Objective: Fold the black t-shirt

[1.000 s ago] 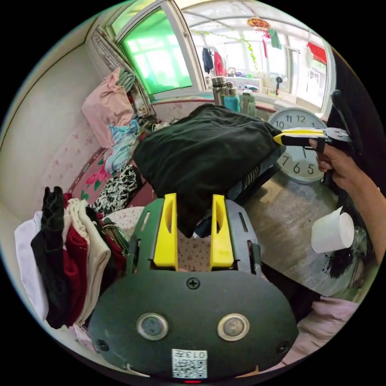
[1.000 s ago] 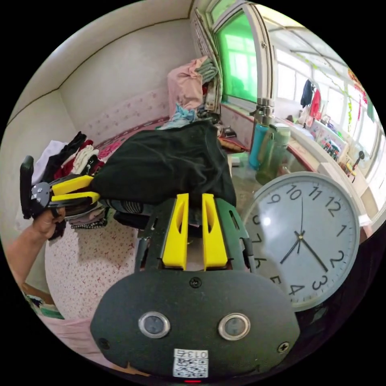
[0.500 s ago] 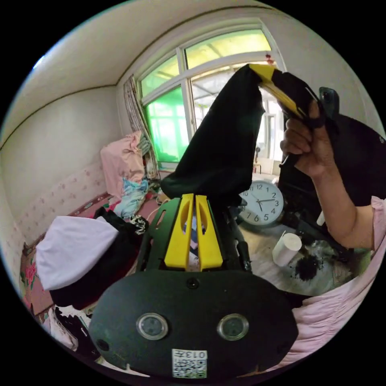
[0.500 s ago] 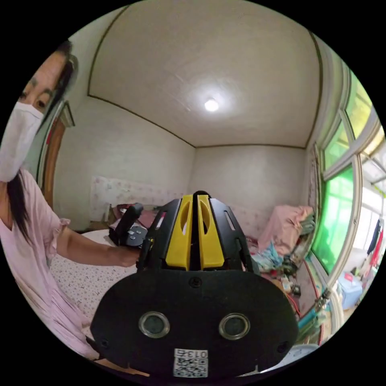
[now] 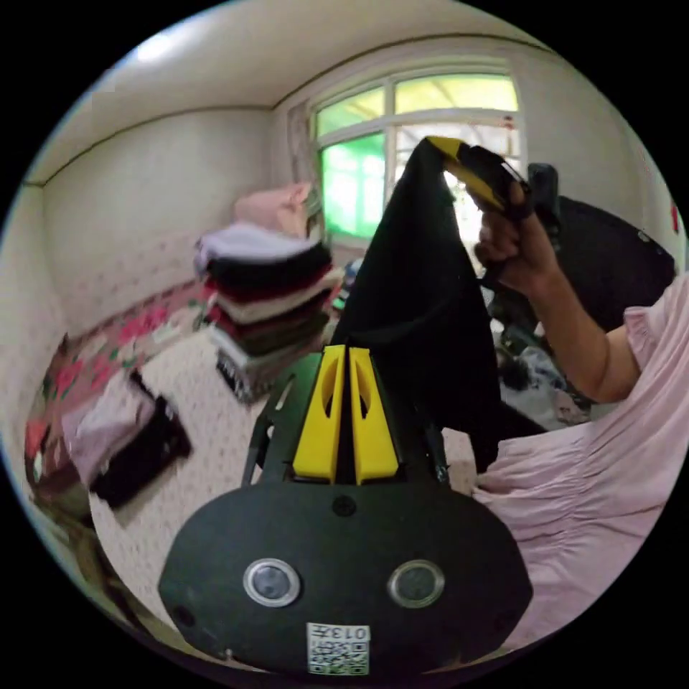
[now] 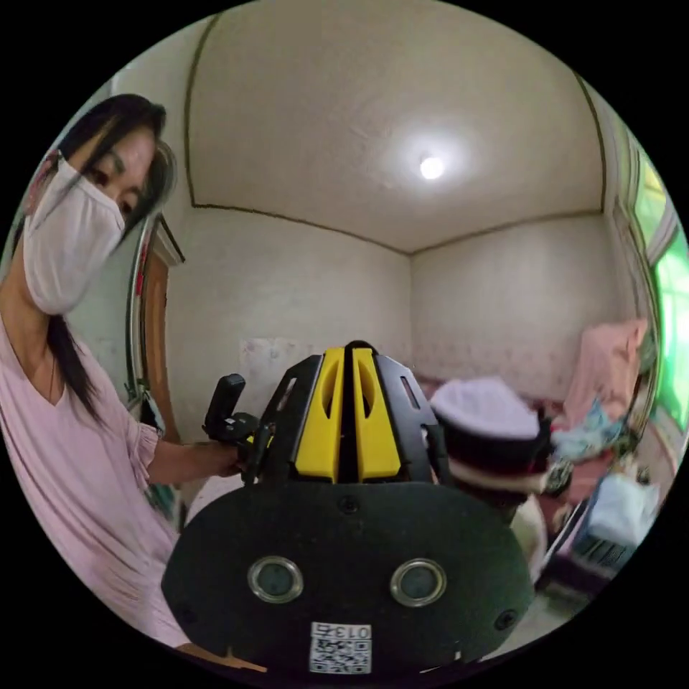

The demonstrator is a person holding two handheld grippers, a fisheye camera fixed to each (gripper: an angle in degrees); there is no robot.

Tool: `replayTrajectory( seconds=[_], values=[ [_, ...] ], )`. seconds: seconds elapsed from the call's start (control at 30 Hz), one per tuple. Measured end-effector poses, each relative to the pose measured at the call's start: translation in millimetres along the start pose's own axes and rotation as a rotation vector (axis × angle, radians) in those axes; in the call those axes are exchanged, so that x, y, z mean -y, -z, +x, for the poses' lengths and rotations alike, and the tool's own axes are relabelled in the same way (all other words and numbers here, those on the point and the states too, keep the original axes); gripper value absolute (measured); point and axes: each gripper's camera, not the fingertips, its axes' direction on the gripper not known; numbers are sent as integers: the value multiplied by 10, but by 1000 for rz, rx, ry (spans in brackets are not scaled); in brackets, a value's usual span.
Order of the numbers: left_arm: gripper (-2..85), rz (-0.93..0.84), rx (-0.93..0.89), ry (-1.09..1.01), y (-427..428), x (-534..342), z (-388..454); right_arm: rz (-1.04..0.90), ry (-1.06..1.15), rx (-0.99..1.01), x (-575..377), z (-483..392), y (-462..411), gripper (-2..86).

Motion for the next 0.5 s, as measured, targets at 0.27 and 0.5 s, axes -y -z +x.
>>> replayTrajectory(
  seconds=[0.27, 0.5],
  values=[
    [132, -129, -94, 227, 183, -1538, -648, -446, -566, 37, -2039, -639, -1706, 14],
    [49, -126, -124, 121, 16, -1541, -555, -603, -332, 172, -2035, -1571, -2490, 20]
  ],
)
